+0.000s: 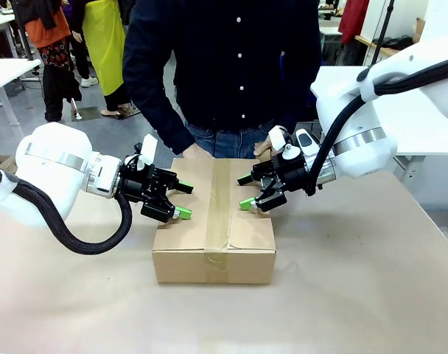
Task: Pack the gift set into the box.
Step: Press and hold the closed box until the human finishes sealing it.
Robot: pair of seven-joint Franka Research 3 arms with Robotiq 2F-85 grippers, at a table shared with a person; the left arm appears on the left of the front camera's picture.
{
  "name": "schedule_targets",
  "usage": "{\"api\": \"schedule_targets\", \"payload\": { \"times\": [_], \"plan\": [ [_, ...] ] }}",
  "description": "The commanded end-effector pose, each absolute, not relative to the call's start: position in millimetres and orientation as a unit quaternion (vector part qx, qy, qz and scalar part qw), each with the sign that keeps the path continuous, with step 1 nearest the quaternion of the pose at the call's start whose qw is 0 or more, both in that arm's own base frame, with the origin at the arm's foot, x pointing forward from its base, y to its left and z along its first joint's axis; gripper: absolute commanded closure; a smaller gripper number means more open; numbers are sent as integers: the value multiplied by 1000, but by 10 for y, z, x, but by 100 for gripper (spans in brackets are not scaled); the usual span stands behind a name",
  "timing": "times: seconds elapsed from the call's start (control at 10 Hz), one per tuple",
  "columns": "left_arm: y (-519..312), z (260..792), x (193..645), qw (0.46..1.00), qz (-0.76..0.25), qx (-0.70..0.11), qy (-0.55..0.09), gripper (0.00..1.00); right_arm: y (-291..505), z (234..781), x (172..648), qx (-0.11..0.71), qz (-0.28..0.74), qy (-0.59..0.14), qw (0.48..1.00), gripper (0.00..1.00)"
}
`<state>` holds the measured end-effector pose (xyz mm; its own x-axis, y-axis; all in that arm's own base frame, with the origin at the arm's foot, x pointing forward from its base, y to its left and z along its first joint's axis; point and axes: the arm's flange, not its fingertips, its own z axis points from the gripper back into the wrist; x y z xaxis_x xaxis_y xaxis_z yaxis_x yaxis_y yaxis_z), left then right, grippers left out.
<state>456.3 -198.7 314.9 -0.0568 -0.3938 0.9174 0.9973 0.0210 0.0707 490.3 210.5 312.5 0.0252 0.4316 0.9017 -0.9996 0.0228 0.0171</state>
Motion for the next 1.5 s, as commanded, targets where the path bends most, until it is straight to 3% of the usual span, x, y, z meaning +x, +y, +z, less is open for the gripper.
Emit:
{"api": "schedule_targets", "payload": {
  "times": [0.0, 0.8, 0.9, 1.0, 1.2, 1.3, 1.4],
  "plan": [
    [-1984, 3122, 4555, 580, -599, -366, -414, 0, 2104, 3110, 4900, 374, 588, -375, 611, 0],
    [-1987, 3150, 4564, 582, -597, -364, -414, 0, 2105, 3126, 4904, 378, 588, -376, 608, 0],
    [-1786, 3780, 4388, 541, -606, -410, -414, 0, 1818, 3766, 4645, 380, 590, -426, 571, 0],
    [-1467, 4173, 4211, 512, -600, -428, -442, 0, 1311, 4161, 4349, 364, 566, -440, 595, 0],
    [-605, 4284, 3952, 531, -538, -460, -467, 0, 131, 4327, 3756, 396, 426, -509, 635, 0],
    [-64, 4090, 3804, 597, -469, -438, -481, 0, -458, 4142, 3419, 387, 339, -532, 673, 0],
    [337, 3895, 3620, 619, -417, -418, -518, 0, -834, 3902, 3160, 375, 285, -545, 693, 0]
  ]
}}
